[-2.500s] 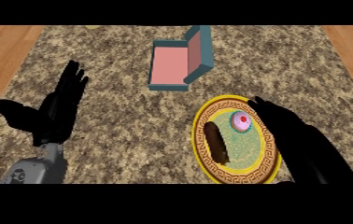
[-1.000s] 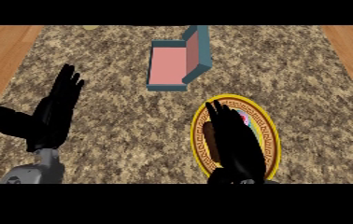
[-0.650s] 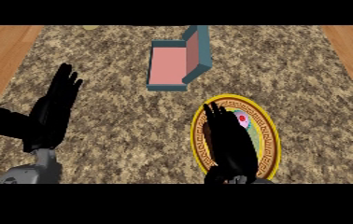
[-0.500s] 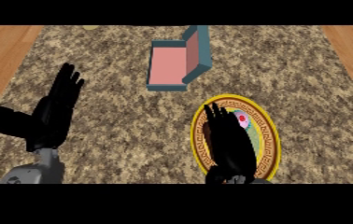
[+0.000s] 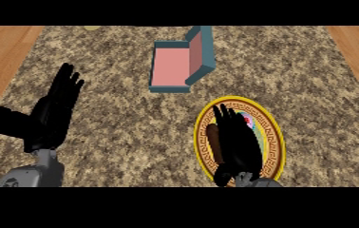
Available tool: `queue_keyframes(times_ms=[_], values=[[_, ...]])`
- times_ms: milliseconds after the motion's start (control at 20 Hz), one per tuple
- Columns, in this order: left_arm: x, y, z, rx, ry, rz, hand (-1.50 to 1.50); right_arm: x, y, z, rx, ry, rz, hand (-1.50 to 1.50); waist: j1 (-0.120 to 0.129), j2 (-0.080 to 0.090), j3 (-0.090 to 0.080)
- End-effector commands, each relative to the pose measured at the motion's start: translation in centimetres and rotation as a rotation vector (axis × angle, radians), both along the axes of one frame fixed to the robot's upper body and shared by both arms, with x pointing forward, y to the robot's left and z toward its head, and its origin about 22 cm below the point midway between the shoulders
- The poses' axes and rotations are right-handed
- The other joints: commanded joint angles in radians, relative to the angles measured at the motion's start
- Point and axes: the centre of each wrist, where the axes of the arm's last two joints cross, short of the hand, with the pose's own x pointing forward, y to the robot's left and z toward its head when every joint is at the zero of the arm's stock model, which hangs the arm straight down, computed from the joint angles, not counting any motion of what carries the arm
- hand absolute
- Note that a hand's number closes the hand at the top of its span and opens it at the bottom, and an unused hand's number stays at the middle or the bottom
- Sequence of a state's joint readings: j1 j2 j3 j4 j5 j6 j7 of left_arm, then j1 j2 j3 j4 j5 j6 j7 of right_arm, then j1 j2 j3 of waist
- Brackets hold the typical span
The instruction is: Pick the sweet potato from the plate and place it in the cardboard box
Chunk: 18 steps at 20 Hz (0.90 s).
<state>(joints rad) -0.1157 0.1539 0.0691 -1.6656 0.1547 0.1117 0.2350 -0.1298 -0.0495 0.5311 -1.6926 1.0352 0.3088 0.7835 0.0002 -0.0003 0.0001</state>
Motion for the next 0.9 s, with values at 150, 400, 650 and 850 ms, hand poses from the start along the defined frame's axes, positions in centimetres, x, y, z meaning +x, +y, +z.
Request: queue_keyframes(times_ms=[150, 400, 650, 850], values=[[1.2, 1.1, -0.2, 0.006, 0.003, 0.014, 0.00, -0.1, -1.1, -1.5, 0.005, 0.026, 0.011, -1.50, -0.001, 0.000, 0.000], [-1.1, -1.3, 1.3, 0.005, 0.007, 0.007, 0.00, 0.8, -0.3, -2.1, 0.010, 0.039, -0.004, -1.50, 0.002, -0.001, 0.000], [-0.5, -2.0, 1.6, 0.008, 0.003, -0.012, 0.00, 0.8, 1.5, -4.1, -0.010, 0.051, -0.011, -1.50, 0.003, 0.000, 0.000], [-0.9, -0.5, -0.7, 0.003, -0.003, 0.002, 0.00, 1.3, -1.6, -3.6, -0.032, 0.059, 0.010, -1.50, 0.000, 0.000, 0.000]])
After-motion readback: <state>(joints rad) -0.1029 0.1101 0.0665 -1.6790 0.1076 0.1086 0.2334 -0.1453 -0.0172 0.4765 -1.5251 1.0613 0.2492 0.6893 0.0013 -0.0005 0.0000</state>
